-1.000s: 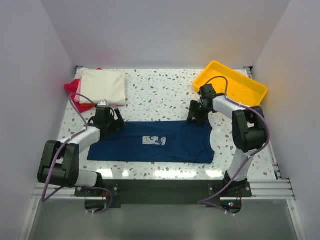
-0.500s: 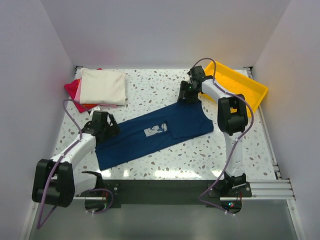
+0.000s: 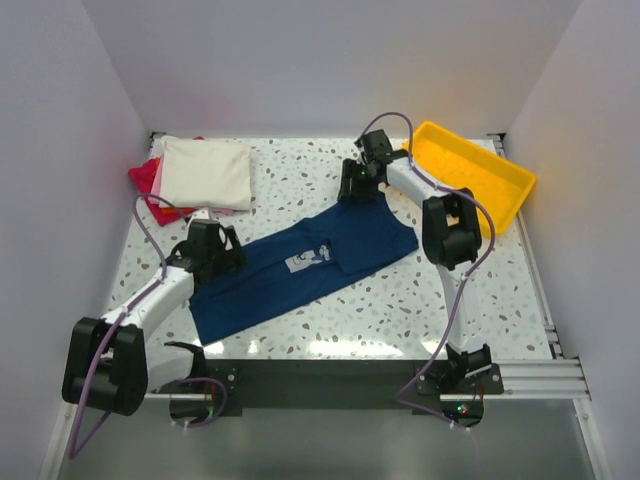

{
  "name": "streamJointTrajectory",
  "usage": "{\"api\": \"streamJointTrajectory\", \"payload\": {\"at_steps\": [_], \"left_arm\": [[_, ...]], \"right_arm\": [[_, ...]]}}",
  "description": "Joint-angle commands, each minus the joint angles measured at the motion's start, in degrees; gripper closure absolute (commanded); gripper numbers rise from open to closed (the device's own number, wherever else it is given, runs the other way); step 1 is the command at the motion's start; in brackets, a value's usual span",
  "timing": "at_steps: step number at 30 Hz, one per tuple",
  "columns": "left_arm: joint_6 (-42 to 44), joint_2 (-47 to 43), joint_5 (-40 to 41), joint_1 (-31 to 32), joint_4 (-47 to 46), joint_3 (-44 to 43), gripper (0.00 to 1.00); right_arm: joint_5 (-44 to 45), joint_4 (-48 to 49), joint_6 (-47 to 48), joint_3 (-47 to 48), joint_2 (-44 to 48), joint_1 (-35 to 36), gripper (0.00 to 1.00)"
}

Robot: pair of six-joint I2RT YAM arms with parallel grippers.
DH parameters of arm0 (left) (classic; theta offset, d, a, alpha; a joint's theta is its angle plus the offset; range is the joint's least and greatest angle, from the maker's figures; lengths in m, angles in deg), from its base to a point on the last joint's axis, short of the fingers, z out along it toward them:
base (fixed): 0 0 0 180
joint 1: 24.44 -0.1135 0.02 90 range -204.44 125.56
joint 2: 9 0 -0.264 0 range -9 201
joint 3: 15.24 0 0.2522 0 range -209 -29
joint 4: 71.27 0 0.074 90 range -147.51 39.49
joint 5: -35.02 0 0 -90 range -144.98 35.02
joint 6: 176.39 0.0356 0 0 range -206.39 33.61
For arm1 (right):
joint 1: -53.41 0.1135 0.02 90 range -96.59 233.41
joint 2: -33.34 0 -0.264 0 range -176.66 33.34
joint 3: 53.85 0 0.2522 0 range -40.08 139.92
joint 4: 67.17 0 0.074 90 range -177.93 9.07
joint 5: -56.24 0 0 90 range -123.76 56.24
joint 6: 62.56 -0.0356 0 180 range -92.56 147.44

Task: Fold and stack the t-shirts
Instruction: Fold the tshirt

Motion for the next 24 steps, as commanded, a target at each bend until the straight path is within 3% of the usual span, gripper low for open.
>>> {"api": "streamJointTrajectory", "payload": {"at_steps": [1, 13, 18, 24], "left_arm": [[0.8, 2.9, -3.2, 0.7, -4.5, -2.2, 0.0], [-1.5, 4.3, -3.3, 0.8, -4.5, 0.7, 0.0], [-2.6, 3.5, -0.3, 0.9, -1.5, 1.9, 0.0], [-5.0, 3.1, 0.6, 1.1, 1.8, 3.0, 0.0]], "right_arm": [[-1.2, 0.2, -0.5, 1.1, 5.4, 0.5, 0.39], [0.7, 1.1, -2.2, -15.1, 19.1, 0.8, 0.39], [0.7, 2.8, -3.2, -19.8, 18.3, 1.1, 0.39], [1.9, 3.2, -3.2, -18.6, 13.6, 1.1, 0.39]]}}
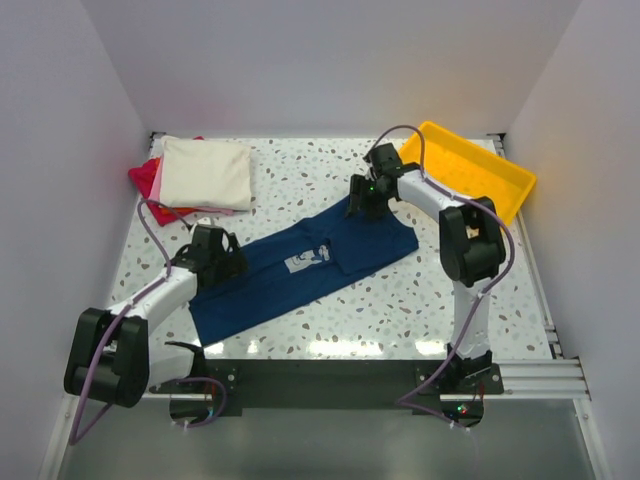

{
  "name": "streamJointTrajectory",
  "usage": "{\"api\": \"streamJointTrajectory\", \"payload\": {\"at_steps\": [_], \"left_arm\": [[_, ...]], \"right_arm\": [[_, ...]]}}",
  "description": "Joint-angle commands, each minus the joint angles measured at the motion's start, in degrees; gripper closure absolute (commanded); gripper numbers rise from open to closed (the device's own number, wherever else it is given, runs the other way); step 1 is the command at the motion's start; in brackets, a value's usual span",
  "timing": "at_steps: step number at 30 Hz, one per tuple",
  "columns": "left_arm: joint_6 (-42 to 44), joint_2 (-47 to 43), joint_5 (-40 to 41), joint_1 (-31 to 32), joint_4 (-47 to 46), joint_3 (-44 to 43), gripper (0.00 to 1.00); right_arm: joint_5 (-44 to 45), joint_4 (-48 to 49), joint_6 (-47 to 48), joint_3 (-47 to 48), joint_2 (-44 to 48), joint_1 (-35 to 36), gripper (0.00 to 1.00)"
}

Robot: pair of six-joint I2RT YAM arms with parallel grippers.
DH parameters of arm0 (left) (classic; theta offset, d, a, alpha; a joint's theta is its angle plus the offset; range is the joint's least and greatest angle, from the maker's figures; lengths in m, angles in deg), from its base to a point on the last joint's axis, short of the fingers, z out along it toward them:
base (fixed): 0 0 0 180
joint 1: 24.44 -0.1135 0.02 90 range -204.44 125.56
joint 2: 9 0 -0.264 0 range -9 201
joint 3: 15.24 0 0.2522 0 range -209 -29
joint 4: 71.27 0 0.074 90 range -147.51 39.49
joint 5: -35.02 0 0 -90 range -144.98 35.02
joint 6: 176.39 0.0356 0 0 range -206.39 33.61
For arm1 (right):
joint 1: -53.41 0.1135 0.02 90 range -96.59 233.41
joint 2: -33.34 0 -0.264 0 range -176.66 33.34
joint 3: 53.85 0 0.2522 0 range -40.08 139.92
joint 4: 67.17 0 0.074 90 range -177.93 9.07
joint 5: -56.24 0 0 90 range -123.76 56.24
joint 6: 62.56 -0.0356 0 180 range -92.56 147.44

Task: Fold and stack the t-shirts
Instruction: Fold the tshirt

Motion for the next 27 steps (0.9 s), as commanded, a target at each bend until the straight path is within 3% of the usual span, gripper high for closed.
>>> {"api": "streamJointTrajectory", "payload": {"at_steps": [1, 10, 20, 27], "left_arm": [[-2.9, -0.7, 1.6, 0.4, 3.3, 1.2, 0.0], [-5.8, -0.4, -2.5, 2.1, 5.7, 1.5, 0.0], [-5.6, 0.3, -9.1, 4.4, 8.7, 2.3, 0.0], [-3.7, 1.7, -15.3, 8.2, 10.2, 1.7, 0.0]], "right_arm": [[1.3, 1.4, -0.5, 2.1, -2.8, 0.3, 0.39], [4.4, -0.7, 0.4, 12.1, -14.7, 0.2, 0.39], [4.5, -7.2, -0.1, 36.7, -31.1, 0.3, 0.39], [1.6, -6.1, -3.3, 44.4, -36.5, 0.4, 0.38]]}}
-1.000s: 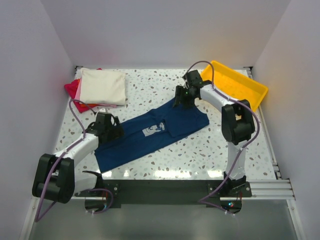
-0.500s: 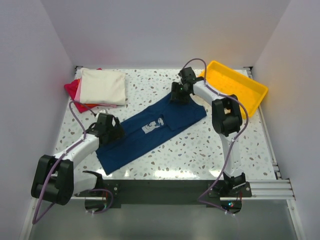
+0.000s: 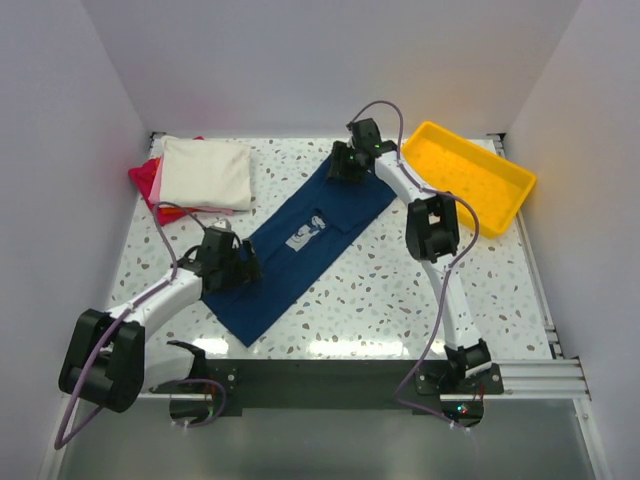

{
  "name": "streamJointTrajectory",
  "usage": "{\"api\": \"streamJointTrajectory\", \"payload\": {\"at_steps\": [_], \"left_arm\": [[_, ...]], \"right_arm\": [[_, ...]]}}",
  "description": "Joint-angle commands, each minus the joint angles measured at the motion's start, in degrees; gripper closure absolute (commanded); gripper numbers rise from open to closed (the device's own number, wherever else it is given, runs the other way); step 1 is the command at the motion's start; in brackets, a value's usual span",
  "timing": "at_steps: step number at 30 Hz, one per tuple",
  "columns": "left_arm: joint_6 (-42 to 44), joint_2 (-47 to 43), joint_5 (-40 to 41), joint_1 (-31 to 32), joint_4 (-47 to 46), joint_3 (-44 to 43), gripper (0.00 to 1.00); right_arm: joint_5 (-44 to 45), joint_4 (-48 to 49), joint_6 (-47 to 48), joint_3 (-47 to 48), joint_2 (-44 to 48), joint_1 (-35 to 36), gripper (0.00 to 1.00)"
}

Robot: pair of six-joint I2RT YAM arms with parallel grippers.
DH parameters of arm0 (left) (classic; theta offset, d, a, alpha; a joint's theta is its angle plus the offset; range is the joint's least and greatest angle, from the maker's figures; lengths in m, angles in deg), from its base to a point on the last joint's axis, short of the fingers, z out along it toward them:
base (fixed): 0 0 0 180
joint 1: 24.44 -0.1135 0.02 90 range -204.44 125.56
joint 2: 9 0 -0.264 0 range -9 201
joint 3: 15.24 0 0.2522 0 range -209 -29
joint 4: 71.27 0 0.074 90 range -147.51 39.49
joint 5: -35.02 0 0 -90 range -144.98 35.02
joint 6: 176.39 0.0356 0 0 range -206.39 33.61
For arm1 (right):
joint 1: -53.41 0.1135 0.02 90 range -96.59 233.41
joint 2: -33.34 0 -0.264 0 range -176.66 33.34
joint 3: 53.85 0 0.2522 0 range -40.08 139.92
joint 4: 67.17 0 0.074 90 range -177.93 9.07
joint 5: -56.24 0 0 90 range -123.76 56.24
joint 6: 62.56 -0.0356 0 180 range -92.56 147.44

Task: Fold and stack the t-shirts
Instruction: Fold the tshirt

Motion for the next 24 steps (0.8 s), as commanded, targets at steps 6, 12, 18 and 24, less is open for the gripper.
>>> {"api": "streamJointTrajectory", "payload": {"at_steps": [6, 12, 18, 24], "left_arm": [[0.5, 5.3, -12.0, 6.3, 8.2, 0.7, 0.0], [0.8, 4.9, -15.0, 8.4, 9.8, 0.2, 0.0], [-1.7, 0.4, -9.9, 8.4, 16.4, -2.5, 0.0], [-4.0, -5.7, -6.5, 8.4, 21.4, -4.8, 0.0]], "right_arm": [[-2.6, -0.3, -4.3, 2.6, -7.6, 0.5, 0.37], [-4.8, 2.2, -6.8, 4.5, -8.5, 1.4, 0.36], [-4.7, 3.1, -5.8, 3.5, -4.0, 1.5, 0.36], [-4.5, 4.2, -3.7, 2.0, 3.8, 1.5, 0.34]]}}
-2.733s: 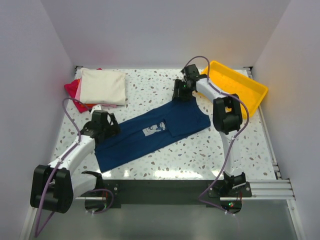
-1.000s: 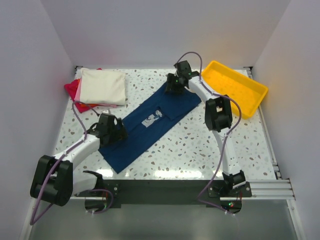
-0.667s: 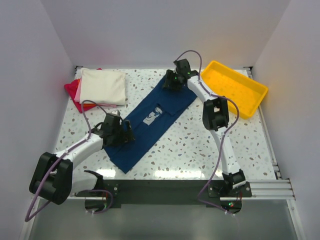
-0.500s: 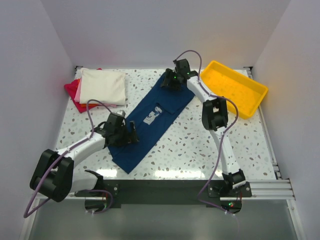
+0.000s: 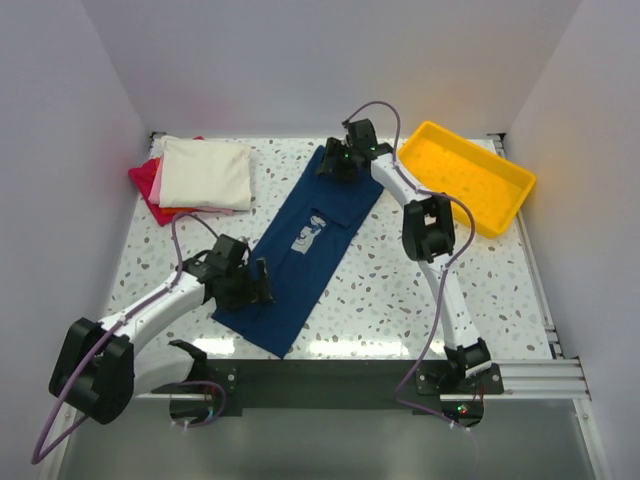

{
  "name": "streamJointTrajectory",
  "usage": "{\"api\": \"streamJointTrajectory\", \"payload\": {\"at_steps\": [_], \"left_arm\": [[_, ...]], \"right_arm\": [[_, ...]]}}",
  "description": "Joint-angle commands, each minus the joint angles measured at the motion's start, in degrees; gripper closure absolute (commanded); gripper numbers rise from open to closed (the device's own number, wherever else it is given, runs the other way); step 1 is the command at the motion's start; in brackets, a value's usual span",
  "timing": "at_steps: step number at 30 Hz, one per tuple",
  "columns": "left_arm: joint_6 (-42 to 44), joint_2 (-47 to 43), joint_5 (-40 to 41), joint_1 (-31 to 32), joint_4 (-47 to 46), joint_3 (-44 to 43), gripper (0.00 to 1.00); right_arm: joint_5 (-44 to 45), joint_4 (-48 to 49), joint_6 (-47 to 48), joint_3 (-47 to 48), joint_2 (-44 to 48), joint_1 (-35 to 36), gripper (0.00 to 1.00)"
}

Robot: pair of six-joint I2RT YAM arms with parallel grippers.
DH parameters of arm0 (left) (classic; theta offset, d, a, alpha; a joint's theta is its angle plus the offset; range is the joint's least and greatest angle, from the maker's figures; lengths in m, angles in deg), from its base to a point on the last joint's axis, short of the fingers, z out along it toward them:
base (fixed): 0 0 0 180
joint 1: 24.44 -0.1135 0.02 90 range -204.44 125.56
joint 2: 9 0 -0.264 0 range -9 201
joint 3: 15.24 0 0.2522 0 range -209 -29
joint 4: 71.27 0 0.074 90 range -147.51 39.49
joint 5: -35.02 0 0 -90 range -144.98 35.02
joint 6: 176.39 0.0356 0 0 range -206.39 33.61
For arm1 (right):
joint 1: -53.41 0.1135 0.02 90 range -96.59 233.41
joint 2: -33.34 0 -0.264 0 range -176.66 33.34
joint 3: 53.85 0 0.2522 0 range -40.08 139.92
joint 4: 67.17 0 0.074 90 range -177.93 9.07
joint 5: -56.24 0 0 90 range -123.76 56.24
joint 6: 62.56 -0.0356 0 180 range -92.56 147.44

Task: Fold and stack the t-shirts
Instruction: Fold the tshirt

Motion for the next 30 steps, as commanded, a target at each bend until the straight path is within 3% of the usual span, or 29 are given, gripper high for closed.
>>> {"api": "streamJointTrajectory", "payload": {"at_steps": [1, 13, 30], "left_arm": [[-1.9, -3.5, 1.9, 0.3, 7.0, -3.1, 0.0], [3.0, 1.2, -6.4, 0.5, 1.8, -3.9, 0.0], [2.3, 4.9, -14.0, 1.8, -3.2, 0.4, 0.0]], "right_arm": [[0.4, -1.5, 1.9, -1.9, 7.5, 0.6, 0.34], [4.1, -2.6, 7.5, -17.0, 22.4, 0.5, 0.34], [6.6, -3.1, 6.3, -24.8, 16.7, 0.5, 0.34]]}}
